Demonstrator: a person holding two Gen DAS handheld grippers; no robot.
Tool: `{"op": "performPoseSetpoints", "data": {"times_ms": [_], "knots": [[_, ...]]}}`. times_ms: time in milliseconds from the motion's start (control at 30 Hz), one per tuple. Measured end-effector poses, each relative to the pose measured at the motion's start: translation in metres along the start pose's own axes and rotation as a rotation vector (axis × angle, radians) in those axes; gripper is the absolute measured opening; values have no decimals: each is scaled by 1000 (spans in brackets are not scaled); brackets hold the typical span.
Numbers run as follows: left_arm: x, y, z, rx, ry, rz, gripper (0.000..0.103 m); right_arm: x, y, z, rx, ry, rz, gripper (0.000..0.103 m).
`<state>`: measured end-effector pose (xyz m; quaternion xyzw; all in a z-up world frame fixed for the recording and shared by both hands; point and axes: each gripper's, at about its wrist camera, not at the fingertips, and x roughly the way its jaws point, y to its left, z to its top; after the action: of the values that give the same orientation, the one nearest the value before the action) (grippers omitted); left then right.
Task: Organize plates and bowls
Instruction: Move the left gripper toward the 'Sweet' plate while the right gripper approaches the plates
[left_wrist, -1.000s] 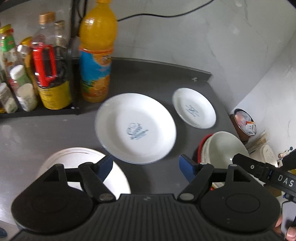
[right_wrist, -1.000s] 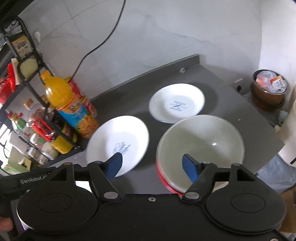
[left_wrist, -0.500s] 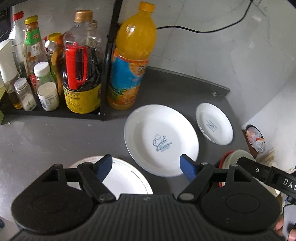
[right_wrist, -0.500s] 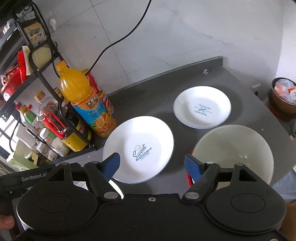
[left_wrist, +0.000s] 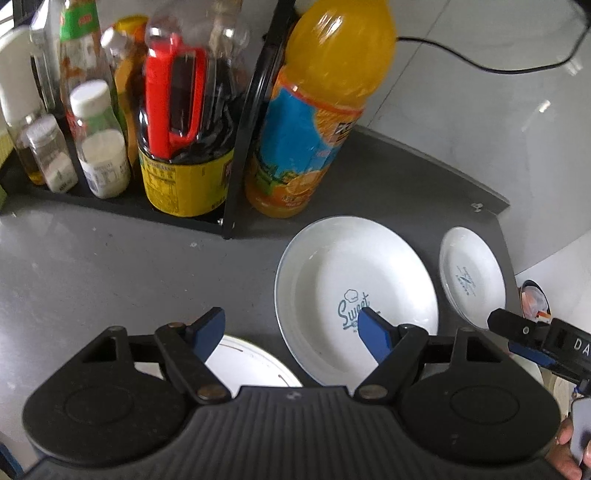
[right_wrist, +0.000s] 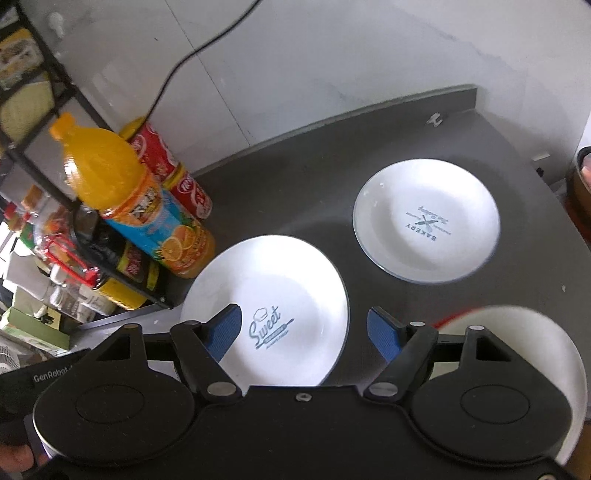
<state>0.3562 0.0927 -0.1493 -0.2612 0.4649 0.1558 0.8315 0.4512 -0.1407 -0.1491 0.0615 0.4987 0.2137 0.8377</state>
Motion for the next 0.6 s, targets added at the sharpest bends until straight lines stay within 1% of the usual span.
{"op": "performPoseSetpoints", "data": {"times_ms": [33, 167, 233, 300, 333, 400, 467, 600], "knots": [[6, 0, 1, -9, 10, 3, 76, 7, -1, 4, -6, 16, 1, 70], [29, -3, 1, -24, 33, 11, 73, 30, -7, 13, -27, 60, 1, 69], [39, -5, 0, -32, 42, 18, 69, 42, -10, 16, -27, 85, -2, 69], [49, -5, -1, -52, 41, 31, 62, 53, -13, 20, -33, 109, -10, 67], [54, -5, -1, -63, 43, 33, 60, 58, -15, 21, -38, 119, -15, 65], [64, -2, 0, -95, 62, 25, 54, 67, -18, 24, -47, 137, -22, 65], [72, -1, 1, -112, 69, 35, 51, 76, -21, 26, -54, 159, -21, 62], [90, 3, 0, -147, 92, 54, 40, 92, -26, 29, -58, 202, -24, 57]]}}
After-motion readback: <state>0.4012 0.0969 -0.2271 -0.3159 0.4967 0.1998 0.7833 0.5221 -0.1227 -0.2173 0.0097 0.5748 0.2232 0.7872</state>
